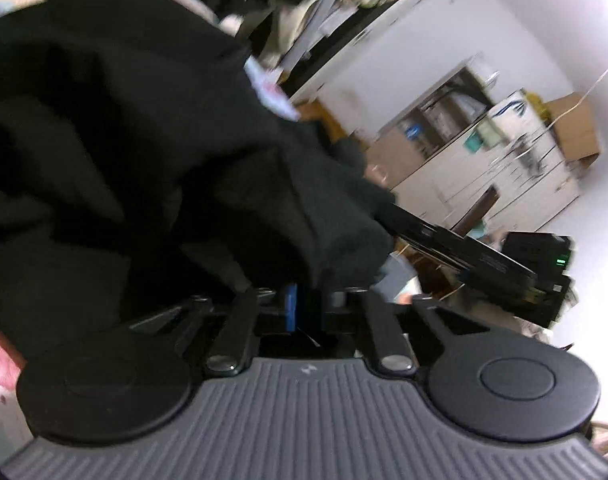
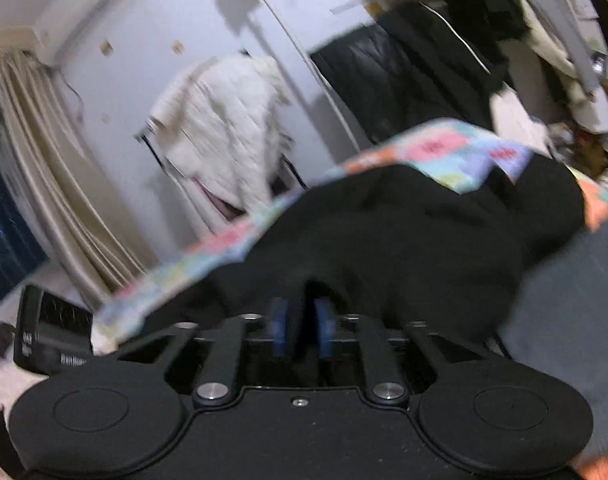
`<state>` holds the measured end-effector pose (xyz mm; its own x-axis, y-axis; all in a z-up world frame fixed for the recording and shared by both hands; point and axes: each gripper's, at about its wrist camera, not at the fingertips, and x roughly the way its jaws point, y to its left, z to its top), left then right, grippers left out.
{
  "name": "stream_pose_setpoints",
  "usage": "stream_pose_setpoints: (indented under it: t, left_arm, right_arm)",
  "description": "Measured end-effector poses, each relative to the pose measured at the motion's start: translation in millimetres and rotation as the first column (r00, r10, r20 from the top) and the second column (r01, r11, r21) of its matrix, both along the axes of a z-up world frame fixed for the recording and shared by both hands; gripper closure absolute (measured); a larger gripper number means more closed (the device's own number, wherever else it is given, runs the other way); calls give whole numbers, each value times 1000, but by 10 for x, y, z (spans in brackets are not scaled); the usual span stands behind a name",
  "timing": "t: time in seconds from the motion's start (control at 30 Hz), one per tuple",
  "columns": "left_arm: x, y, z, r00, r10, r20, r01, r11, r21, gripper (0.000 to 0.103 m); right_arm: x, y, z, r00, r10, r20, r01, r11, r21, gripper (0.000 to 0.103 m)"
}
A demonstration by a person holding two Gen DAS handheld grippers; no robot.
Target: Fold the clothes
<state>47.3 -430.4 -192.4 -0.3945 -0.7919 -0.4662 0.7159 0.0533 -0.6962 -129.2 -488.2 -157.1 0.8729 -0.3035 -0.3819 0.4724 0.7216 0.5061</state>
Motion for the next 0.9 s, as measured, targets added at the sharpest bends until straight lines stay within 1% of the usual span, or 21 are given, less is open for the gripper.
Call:
stream_pose_setpoints:
  t: [0.03, 0.07, 0.1, 0.13, 0.2, 0.23, 0.3, 0.33, 0.4, 0.43, 0.5, 0.57, 0.63, 0.67, 0.7, 0.8, 0.83, 0.9]
  left_arm:
    - [0, -35, -64, 1000, 11, 6, -12, 999, 30, 50]
    - [13, -72, -137, 1000, 26, 0, -26, 998, 57, 46]
    - [26, -104, -208, 999, 38, -9, -37, 996, 82, 46]
    - [43, -107, -267, 998, 42, -36, -38, 995, 97, 46]
    - [82, -105, -312, 995, 49, -83, -40, 993, 108, 46]
    - [90, -112, -309, 995, 45, -92, -35, 994, 105, 48]
    - [81, -141, -266, 996, 19, -84, -11, 996, 88, 56]
    - [60, -152, -235, 997, -2, -78, 9, 997, 82, 57]
    - [24, -192, -204, 998, -17, -66, 24, 995, 100, 57]
    - [20, -207, -194, 998, -13, -64, 20, 994, 107, 57]
    - [6, -247, -202, 997, -12, -76, 20, 994, 107, 57]
    - [-9, -271, -238, 996, -22, -91, 31, 995, 94, 57]
    - [-22, -356, -290, 996, -24, -90, 33, 995, 92, 57]
    - [-36, -369, -303, 996, -22, -83, 30, 995, 97, 57]
    - [-46, -386, -319, 997, -13, -73, 21, 994, 105, 55]
    - [-63, -435, -303, 998, 5, -59, 3, 992, 122, 54]
    - [-62, -440, -313, 998, 5, -64, 2, 993, 121, 54]
    - [-56, -445, -290, 997, 2, -71, 6, 994, 109, 57]
  right_arm:
    - [-36, 31, -41, 999, -22, -24, 22, 1000, 10, 43]
    - [-72, 61, -82, 998, -44, -48, 45, 999, 19, 36]
    - [-130, 79, -130, 998, -48, -42, 50, 997, 50, 36]
    - [-189, 95, -179, 998, -51, -34, 54, 995, 83, 37]
    - [-278, 141, -279, 998, -53, -23, 55, 989, 134, 36]
    - [-311, 170, -306, 999, -42, -24, 45, 989, 143, 36]
    - [-324, 241, -330, 1000, -11, -29, 15, 990, 142, 36]
    - [-298, 284, -331, 999, 1, -32, 3, 991, 136, 36]
    - [-248, 370, -332, 999, 26, -39, -21, 992, 124, 35]
    - [-199, 425, -331, 996, 54, -70, -47, 994, 96, 33]
    - [-100, 538, -331, 985, 108, -136, -104, 994, 40, 22]
    - [-1, 651, -330, 966, 157, -205, -163, 986, -13, 21]
    - [70, 695, -417, 947, 157, -282, -178, 983, -51, 21]
    - [117, 731, -451, 938, 123, -324, -161, 982, -94, 21]
    - [165, 769, -483, 927, 85, -365, -145, 979, -140, 21]
    - [326, 854, -497, 910, 66, -409, -169, 960, -221, 19]
    - [371, 843, -507, 911, 70, -406, -172, 960, -221, 19]
    - [459, 817, -527, 915, 79, -396, -178, 960, -219, 19]
